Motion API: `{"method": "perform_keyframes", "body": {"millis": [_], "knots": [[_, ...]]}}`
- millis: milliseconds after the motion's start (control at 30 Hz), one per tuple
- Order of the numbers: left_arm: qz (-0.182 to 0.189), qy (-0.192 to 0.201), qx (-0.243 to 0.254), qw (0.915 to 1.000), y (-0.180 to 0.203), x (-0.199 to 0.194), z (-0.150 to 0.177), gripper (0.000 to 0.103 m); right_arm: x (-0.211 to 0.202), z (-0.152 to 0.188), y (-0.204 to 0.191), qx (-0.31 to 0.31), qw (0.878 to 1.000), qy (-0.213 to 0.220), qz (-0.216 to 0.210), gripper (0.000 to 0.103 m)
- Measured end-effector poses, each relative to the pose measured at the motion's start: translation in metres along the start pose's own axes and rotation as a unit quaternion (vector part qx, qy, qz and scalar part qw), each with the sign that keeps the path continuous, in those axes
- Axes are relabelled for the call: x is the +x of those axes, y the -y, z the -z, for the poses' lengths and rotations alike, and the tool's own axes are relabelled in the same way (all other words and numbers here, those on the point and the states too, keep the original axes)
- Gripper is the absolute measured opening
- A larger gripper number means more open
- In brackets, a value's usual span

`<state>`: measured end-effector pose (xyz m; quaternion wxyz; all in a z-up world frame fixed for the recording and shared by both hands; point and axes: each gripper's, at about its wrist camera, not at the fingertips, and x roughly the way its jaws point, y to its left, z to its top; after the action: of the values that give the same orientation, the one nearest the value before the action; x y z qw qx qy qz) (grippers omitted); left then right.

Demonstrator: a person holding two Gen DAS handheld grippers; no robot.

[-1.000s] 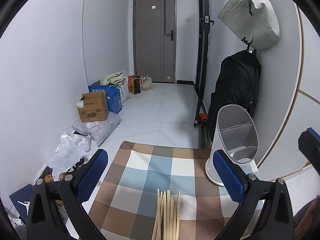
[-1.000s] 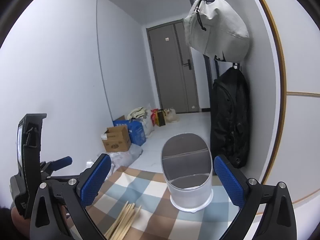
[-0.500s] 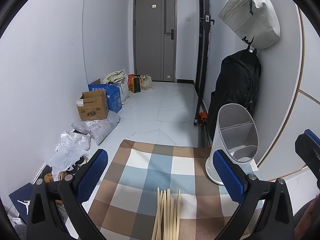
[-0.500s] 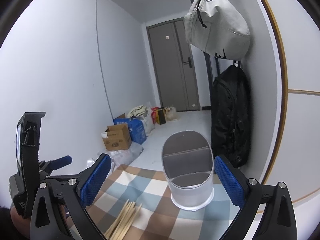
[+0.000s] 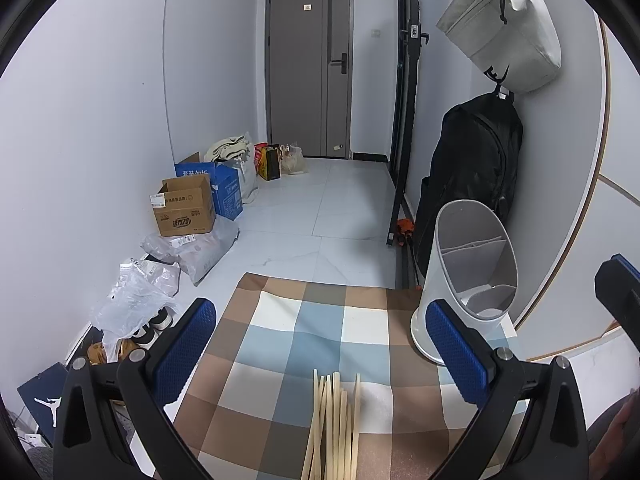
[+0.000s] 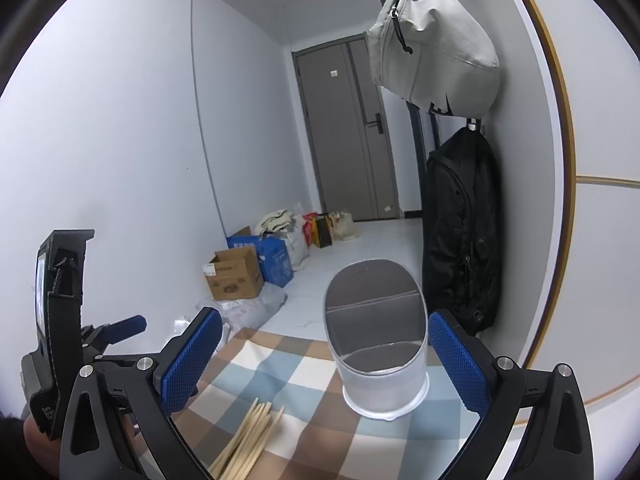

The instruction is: Organize utensils

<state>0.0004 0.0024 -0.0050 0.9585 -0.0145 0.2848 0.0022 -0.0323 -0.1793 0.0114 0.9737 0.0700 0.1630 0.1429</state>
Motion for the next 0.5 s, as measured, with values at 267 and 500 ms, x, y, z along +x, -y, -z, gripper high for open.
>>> {"method": "perform_keyframes", "body": {"millis": [267,500], "knots": [[0.002,-0.005,0.000,1.0000,-0.0001,0.0010,0.0003,0.102,-0.0002,0.0003,-0.0009,0.001,1.000,0.000,-0.001,0.103],[0.002,-0.008,-0.001,1.0000,-0.0001,0.0012,0.0009,0.102,-0.0012,0.0002,-0.0013,0.002,1.000,-0.001,-0.002,0.103]]}}
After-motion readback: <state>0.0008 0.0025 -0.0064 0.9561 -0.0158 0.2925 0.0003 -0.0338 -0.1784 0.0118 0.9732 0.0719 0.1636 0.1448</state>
